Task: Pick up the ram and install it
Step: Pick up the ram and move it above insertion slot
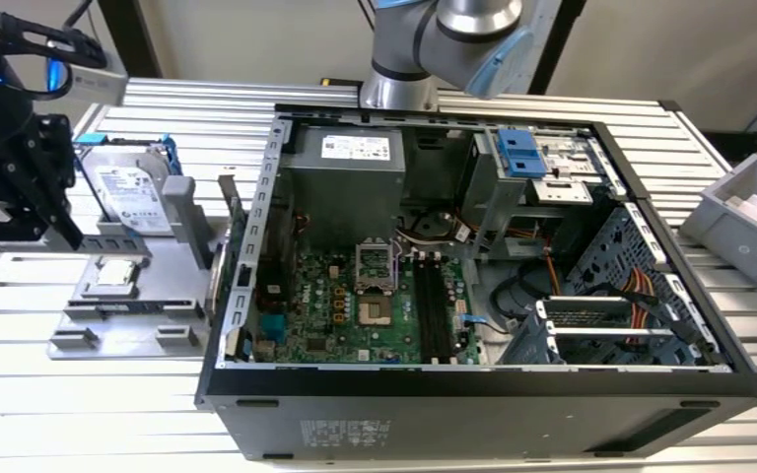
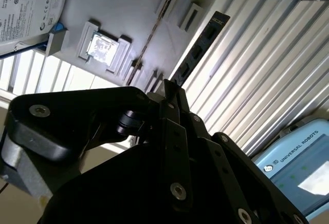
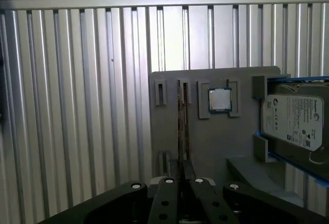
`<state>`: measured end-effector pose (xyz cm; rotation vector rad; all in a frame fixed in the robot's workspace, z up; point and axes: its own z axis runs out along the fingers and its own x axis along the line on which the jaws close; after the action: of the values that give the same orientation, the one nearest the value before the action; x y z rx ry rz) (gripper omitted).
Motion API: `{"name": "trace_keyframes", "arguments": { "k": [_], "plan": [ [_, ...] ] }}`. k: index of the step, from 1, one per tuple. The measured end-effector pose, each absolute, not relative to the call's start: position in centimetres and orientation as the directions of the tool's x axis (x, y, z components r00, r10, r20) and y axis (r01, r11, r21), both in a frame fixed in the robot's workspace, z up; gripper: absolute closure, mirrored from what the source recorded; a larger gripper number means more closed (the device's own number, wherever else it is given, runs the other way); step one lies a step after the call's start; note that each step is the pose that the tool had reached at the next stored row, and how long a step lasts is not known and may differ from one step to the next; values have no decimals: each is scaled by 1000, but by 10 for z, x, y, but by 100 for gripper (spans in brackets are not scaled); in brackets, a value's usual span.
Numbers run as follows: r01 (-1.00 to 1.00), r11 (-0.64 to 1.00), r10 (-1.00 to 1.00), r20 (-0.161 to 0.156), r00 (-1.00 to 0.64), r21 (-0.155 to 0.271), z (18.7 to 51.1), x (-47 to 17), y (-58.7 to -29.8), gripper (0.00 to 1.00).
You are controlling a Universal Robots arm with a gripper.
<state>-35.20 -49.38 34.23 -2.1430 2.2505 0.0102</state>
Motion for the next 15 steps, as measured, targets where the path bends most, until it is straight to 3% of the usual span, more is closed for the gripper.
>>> {"name": "trace_keyframes", "arguments": {
  "k": [15],
  "plan": [
    [-999,49,-998,-29,-49,-19,355,-352,-494,100]
  ]
}}
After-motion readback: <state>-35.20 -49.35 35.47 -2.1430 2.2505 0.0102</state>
